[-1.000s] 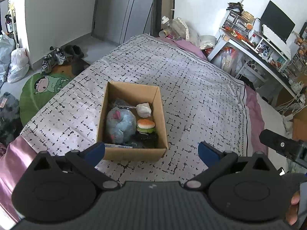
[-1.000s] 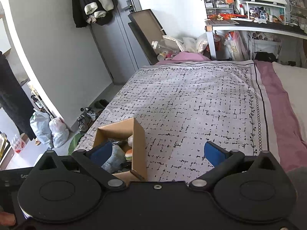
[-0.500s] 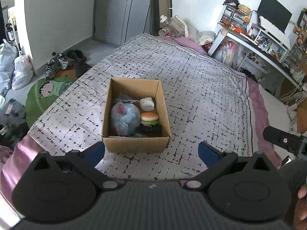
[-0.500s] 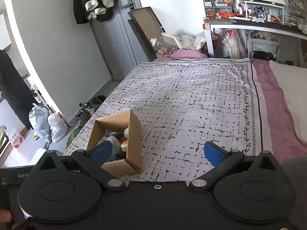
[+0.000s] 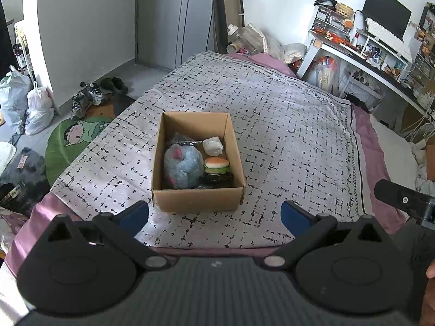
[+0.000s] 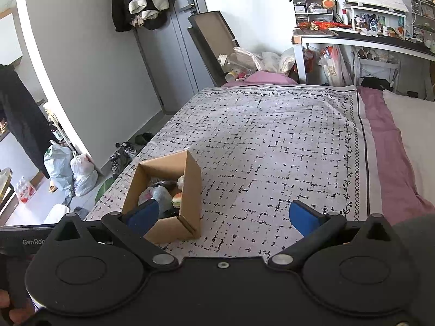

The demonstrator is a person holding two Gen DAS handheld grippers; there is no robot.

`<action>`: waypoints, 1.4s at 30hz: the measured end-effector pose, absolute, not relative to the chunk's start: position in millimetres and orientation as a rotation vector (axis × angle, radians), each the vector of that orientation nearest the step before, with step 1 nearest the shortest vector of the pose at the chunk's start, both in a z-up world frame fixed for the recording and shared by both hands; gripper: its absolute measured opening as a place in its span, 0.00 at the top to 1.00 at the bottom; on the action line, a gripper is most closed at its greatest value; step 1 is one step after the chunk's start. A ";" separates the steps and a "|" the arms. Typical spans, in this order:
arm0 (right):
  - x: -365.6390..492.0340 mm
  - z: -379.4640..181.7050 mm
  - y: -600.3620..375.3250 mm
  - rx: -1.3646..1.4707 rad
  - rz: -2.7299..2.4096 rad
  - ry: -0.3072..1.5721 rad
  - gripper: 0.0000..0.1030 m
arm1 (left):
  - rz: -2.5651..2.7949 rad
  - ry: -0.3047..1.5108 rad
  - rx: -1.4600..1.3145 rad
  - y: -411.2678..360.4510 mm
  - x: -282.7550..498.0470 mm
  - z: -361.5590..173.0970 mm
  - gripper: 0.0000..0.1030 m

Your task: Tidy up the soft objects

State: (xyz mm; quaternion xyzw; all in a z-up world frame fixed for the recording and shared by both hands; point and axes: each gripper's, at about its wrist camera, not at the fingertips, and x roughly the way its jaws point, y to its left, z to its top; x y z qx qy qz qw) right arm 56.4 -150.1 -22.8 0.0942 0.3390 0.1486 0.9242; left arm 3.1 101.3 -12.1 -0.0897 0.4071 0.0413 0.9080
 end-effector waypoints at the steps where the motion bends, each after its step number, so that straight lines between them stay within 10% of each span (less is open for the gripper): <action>1: 55.9 -22.6 -149.6 0.192 0.308 0.695 0.00 | 0.087 0.839 -0.182 101.0 2.1 -11.6 0.01; 42: 49.0 -17.1 -149.1 0.137 0.272 0.677 0.00 | 0.073 0.805 -0.157 94.5 -3.1 -0.7 0.01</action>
